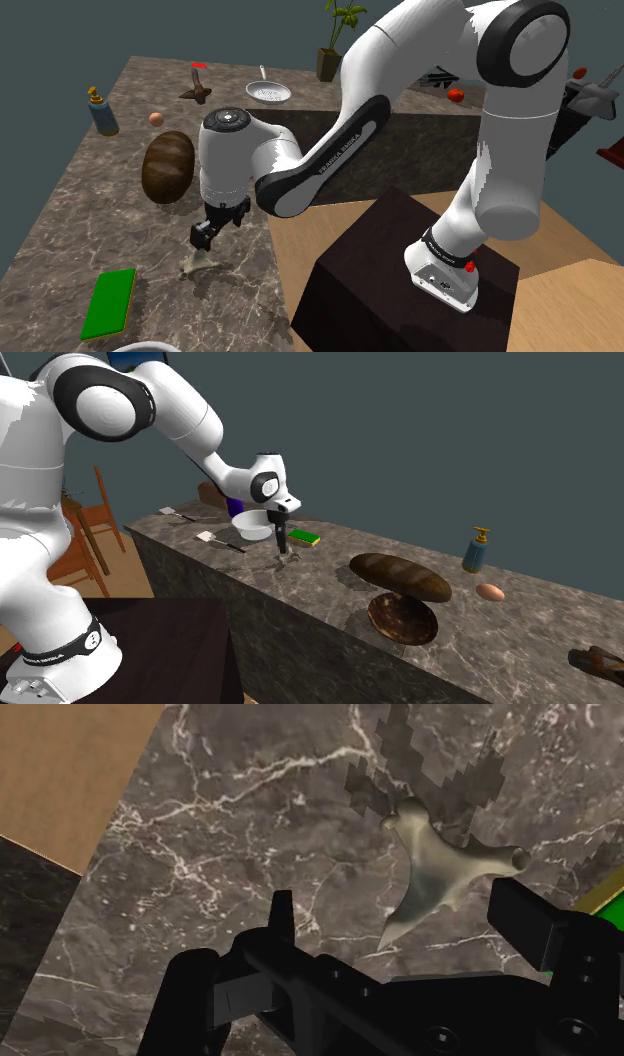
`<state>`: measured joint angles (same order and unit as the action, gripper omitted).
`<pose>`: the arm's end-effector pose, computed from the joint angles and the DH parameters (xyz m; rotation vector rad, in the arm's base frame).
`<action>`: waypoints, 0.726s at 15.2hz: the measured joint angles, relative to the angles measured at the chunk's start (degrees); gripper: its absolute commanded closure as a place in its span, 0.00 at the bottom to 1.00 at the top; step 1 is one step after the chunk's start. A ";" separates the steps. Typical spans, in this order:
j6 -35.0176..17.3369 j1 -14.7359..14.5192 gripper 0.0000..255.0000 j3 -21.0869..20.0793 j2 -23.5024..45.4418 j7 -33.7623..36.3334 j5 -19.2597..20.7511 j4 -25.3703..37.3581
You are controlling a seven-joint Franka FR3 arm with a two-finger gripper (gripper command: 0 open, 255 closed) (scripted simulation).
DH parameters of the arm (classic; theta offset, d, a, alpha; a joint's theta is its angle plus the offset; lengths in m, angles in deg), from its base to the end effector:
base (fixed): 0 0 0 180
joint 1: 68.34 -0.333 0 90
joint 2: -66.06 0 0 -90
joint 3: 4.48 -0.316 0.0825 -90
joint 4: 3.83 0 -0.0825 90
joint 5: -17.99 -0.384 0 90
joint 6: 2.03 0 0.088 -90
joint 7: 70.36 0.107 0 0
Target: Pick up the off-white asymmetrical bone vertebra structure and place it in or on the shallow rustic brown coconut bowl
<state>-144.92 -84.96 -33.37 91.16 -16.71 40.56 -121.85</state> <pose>0.4222 0.4229 0.2502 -3.1037 -0.1851 -0.1241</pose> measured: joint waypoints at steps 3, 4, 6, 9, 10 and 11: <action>-1.38 -1.12 0.00 1.19 2.33 1.23 1.68 0.72; -1.96 -1.30 0.00 1.57 2.92 1.48 2.16 0.69; -2.62 -1.80 0.00 2.30 4.30 1.92 3.01 1.32; -2.91 -2.02 0.00 2.56 4.75 2.15 3.33 1.46; -2.94 -2.04 0.00 2.57 4.78 2.16 3.35 1.47; -2.95 -2.04 0.00 2.58 4.79 2.17 3.36 1.47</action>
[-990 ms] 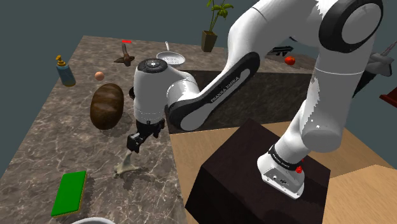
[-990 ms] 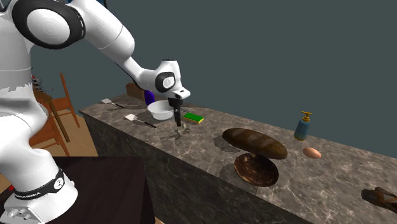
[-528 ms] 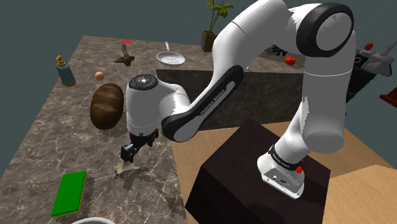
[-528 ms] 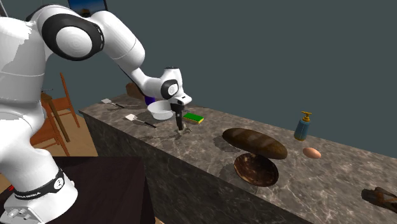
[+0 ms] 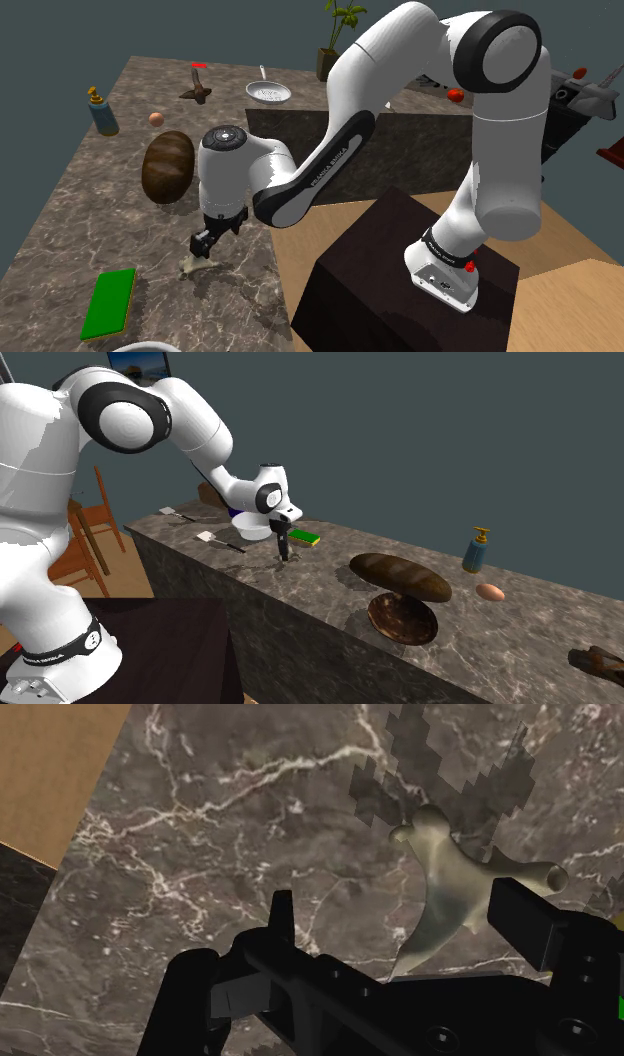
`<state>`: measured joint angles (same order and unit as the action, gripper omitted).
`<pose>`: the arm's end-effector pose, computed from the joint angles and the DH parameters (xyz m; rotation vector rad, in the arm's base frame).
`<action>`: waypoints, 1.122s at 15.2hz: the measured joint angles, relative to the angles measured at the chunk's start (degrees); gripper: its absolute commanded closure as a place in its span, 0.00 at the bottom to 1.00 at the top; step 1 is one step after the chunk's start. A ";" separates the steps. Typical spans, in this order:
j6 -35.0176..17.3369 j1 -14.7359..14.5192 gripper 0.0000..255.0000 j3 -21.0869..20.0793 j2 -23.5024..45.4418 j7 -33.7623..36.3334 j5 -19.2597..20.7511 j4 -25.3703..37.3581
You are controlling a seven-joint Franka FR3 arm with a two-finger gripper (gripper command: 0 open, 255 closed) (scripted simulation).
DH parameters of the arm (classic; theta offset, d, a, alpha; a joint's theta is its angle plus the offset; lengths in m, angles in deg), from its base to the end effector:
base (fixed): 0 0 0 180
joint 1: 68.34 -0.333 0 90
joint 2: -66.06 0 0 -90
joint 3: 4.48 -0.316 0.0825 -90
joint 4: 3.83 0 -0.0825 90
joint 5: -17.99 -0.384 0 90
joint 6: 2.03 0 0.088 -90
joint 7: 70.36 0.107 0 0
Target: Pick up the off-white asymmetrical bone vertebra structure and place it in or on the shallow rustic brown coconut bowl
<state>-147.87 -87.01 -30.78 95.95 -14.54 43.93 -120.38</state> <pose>0.4267 0.4260 0.2146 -3.1037 -0.1858 -0.1243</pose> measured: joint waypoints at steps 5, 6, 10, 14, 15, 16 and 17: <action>-0.01 -0.01 1.00 0.00 0.01 0.01 0.01 0.00; -0.01 -0.01 1.00 0.00 0.00 0.01 0.01 0.00; -0.01 -0.01 1.00 0.00 0.00 0.01 0.01 0.00; -2.55 0.58 0.00 -0.40 0.47 -2.68 1.81 -1.00; -7.24 1.39 0.00 -0.89 1.77 -8.29 5.23 -1.99; -12.80 3.03 0.00 -1.72 3.06 -15.41 9.38 -3.50; -16.33 4.04 0.00 -2.11 3.91 -20.08 12.19 -4.34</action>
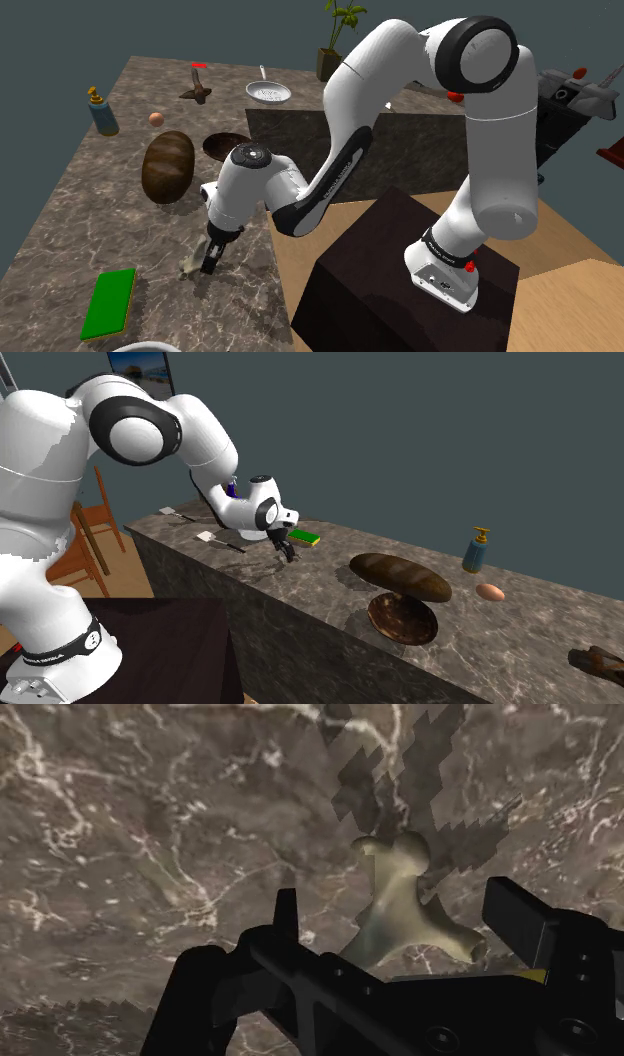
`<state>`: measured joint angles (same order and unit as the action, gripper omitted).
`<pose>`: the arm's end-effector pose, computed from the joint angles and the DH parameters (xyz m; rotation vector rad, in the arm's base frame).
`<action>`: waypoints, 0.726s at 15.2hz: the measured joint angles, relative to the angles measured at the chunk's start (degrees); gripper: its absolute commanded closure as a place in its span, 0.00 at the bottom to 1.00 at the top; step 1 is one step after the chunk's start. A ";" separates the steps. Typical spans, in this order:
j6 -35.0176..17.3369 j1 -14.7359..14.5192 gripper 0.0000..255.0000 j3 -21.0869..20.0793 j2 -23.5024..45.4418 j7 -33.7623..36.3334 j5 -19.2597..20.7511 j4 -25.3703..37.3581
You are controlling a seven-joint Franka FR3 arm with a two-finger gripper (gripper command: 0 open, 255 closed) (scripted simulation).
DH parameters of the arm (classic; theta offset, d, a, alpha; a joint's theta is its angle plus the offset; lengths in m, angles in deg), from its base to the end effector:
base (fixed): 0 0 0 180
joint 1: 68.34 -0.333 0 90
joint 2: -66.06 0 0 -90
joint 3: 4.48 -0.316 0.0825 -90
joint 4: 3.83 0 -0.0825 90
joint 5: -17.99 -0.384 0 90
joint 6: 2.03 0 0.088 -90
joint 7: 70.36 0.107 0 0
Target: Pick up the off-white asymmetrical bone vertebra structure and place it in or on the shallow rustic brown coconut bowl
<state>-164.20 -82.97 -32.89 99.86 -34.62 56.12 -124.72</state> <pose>0.4097 0.4235 0.1861 -2.8232 -0.9328 -0.3093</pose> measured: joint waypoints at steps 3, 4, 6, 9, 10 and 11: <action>-3.79 -0.28 0.00 0.97 2.23 -3.46 3.61 0.34; -4.24 -0.74 0.00 1.49 2.96 -3.50 4.16 0.82; -4.85 -1.78 0.00 2.63 4.55 -3.26 5.01 2.10; -5.60 -3.33 0.00 4.14 6.35 -2.46 5.95 3.47; -5.66 -3.41 0.00 4.24 6.45 -2.42 6.01 3.55; -5.69 -3.46 0.00 4.29 6.52 -2.39 6.05 3.60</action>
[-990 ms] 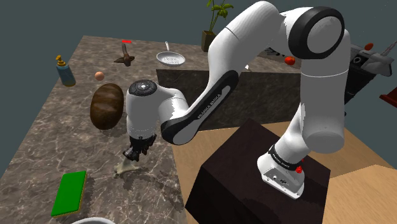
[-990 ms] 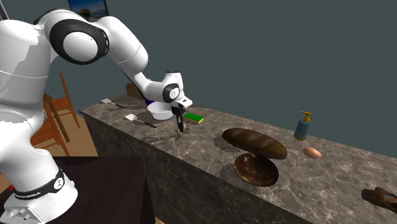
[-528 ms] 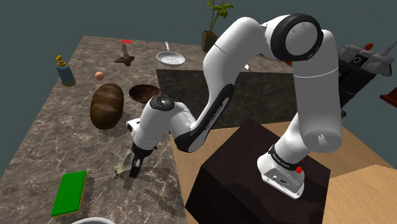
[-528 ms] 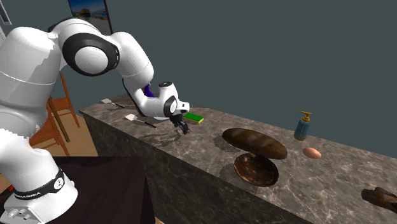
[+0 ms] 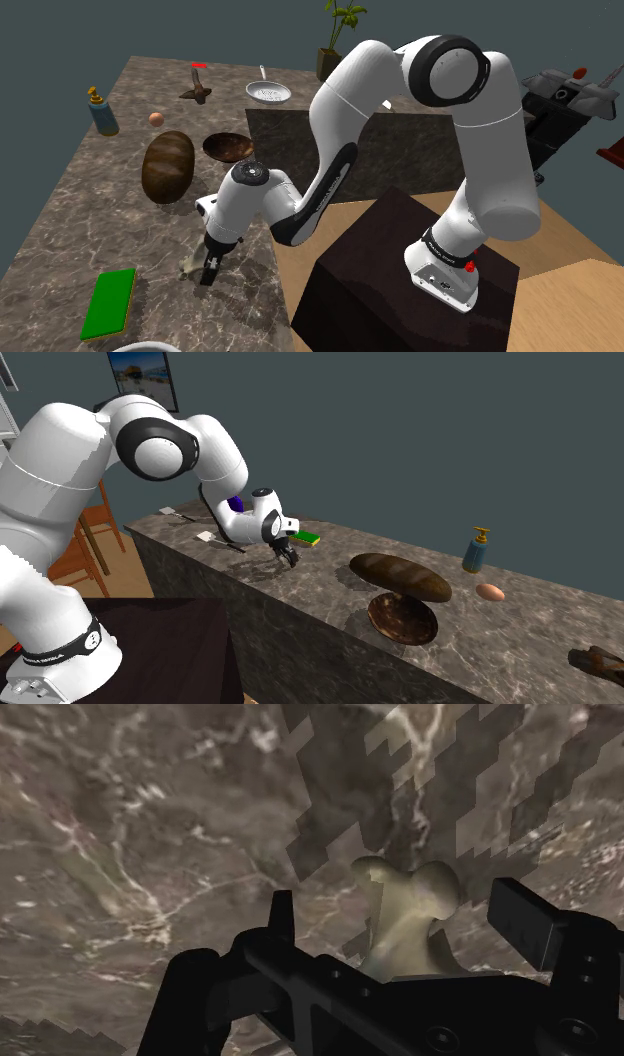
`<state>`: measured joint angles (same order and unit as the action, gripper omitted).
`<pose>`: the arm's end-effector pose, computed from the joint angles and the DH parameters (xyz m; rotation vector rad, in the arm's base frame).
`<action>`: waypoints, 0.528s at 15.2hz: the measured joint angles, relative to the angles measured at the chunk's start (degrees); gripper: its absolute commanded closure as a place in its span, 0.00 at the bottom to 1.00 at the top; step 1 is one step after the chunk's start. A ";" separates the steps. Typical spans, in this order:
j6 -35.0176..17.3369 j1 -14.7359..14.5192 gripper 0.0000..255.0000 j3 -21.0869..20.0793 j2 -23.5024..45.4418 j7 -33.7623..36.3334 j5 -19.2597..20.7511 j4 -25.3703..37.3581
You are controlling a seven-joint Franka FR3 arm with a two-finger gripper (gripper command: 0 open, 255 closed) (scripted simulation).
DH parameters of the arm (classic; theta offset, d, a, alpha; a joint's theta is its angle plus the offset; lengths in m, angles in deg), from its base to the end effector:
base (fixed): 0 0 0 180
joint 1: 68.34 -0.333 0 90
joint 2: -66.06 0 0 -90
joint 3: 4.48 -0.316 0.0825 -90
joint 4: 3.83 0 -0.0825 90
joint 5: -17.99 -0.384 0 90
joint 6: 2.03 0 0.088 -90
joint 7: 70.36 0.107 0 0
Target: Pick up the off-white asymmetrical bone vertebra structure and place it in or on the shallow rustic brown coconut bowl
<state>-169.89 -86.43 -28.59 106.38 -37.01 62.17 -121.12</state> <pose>0.4122 0.4315 0.1456 -2.7284 -1.0956 -0.3574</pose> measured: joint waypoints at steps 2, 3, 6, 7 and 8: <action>-0.03 -0.06 0.00 0.05 0.05 0.04 0.03 0.04; -0.03 -0.06 0.00 0.05 0.05 0.04 0.03 0.05; -0.03 0.06 1.00 0.14 -0.19 0.04 0.03 0.18; 0.00 0.02 1.00 0.15 -0.16 0.05 0.03 0.27; 0.04 -0.03 1.00 0.15 -0.10 0.05 0.02 0.36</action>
<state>-169.85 -86.46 -28.45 106.27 -36.96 62.19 -120.75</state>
